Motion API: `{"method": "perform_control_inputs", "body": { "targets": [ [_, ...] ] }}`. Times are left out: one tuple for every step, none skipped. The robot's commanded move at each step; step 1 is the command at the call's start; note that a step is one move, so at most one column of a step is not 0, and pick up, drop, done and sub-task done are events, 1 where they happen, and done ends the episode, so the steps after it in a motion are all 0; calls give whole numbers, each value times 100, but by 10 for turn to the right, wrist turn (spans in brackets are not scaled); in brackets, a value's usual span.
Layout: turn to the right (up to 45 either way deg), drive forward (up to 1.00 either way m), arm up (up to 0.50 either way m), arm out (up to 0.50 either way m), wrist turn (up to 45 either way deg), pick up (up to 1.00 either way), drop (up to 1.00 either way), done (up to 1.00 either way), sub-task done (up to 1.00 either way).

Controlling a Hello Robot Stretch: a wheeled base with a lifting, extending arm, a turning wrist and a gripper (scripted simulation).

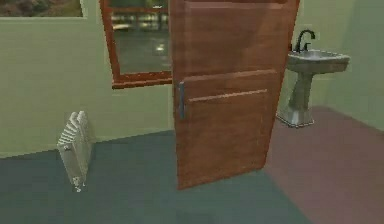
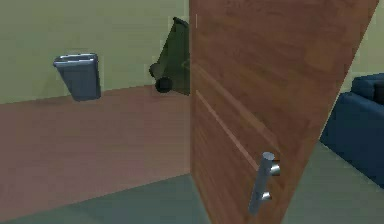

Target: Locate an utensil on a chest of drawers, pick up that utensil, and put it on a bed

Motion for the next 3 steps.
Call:
{"method": "perform_control_inputs", "body": {
  "targets": [
    [120,0,0,0,0,0,0,0,0],
    [0,20,0,0,0,0,0,0,0],
    [450,0,0,0,0,0,0,0,0]
  ]
}}
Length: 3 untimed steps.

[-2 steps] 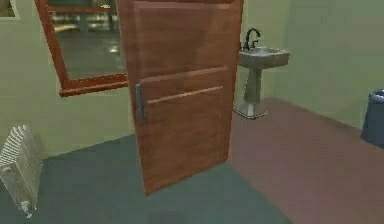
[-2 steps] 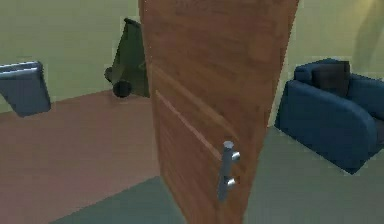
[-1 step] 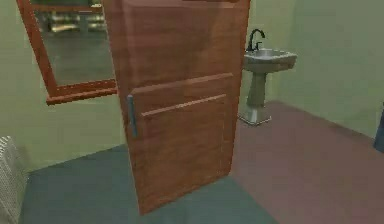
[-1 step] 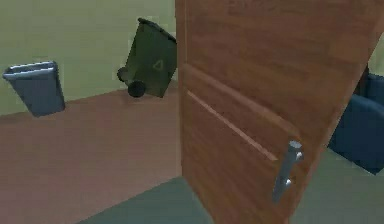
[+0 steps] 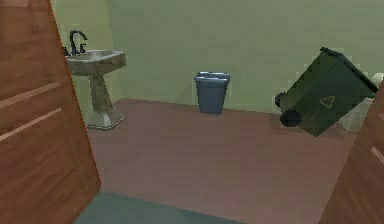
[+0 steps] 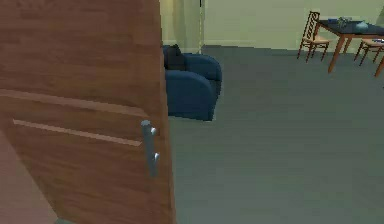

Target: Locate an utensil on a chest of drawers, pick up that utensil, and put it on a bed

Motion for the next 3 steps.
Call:
{"method": "perform_control_inputs", "body": {
  "targets": [
    [120,0,0,0,0,0,0,0,0],
    [0,100,0,0,0,0,0,0,0],
    [60,0,0,0,0,0,0,0,0]
  ]
}}
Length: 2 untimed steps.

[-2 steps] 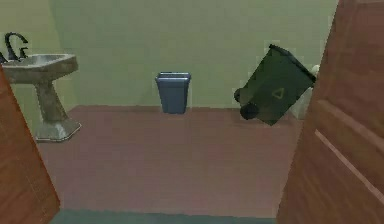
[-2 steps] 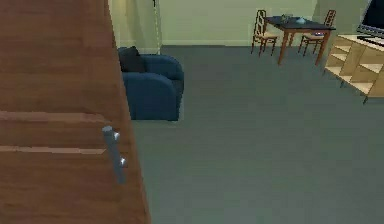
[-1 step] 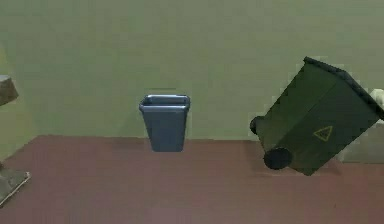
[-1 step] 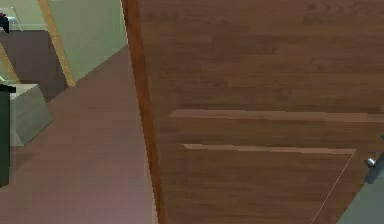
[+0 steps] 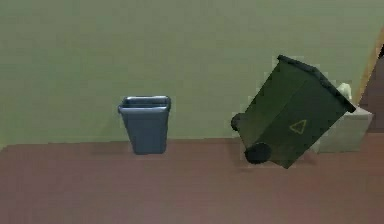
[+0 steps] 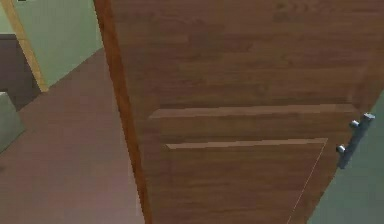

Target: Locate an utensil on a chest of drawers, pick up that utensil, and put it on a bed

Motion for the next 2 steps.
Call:
{"method": "perform_control_inputs", "body": {
  "targets": [
    [0,35,0,0,0,0,0,0,0],
    [210,0,0,0,0,0,0,0,0]
  ]
}}
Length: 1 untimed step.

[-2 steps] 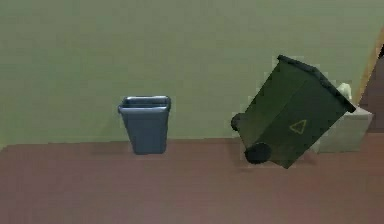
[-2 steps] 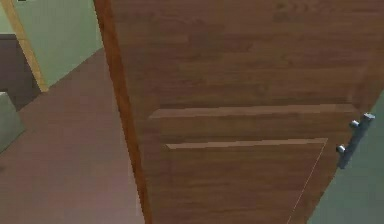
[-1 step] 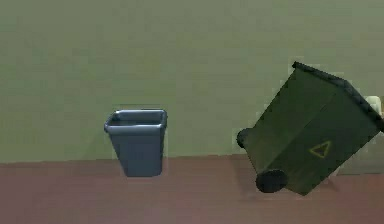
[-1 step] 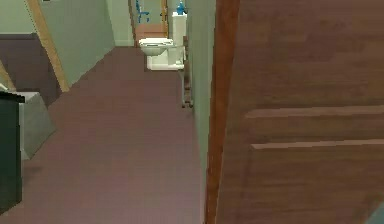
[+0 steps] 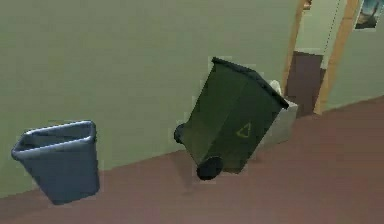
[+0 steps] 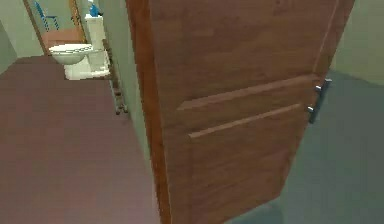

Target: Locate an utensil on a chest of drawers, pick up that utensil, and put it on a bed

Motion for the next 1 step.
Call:
{"method": "perform_control_inputs", "body": {
  "targets": [
    [0,50,0,0,0,0,0,0,0]
  ]
}}
